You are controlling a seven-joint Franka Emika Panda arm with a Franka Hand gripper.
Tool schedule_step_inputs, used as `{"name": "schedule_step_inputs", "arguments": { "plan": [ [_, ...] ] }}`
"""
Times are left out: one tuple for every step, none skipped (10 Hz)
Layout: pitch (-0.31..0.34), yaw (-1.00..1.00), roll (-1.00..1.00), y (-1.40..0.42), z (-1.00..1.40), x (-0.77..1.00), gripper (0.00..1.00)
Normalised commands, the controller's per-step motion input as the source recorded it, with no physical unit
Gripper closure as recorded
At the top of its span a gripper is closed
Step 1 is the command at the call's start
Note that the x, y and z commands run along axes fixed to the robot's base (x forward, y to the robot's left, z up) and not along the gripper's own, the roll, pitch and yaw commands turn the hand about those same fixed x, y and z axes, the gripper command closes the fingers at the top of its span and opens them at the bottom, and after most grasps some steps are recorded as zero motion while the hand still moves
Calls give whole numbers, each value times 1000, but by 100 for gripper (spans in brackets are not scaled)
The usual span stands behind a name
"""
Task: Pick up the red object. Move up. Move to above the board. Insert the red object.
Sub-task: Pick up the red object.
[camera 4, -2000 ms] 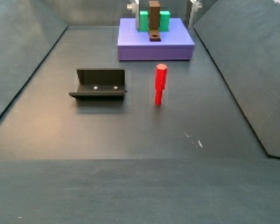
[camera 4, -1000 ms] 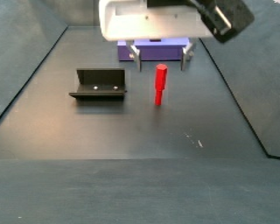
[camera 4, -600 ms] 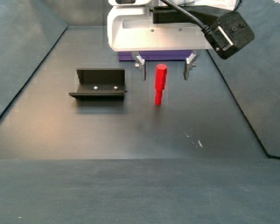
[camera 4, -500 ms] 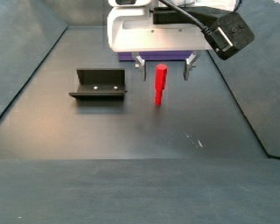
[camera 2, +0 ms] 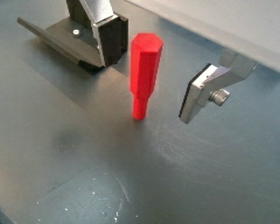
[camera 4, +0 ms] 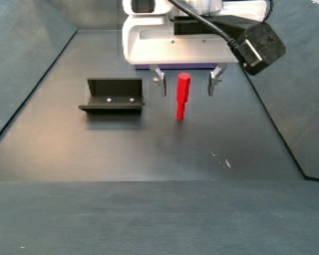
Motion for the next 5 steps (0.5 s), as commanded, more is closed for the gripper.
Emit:
{"name": "schedule_step_inputs", "arguments": {
  "plan": [
    [29,0,-70,0,-100,0,0],
    [-9,0,0,0,0,0,0],
    [0,0,0,0,0,0,0],
    [0,0,0,0,0,0,100],
    [0,0,0,0,0,0,100]
  ]
}}
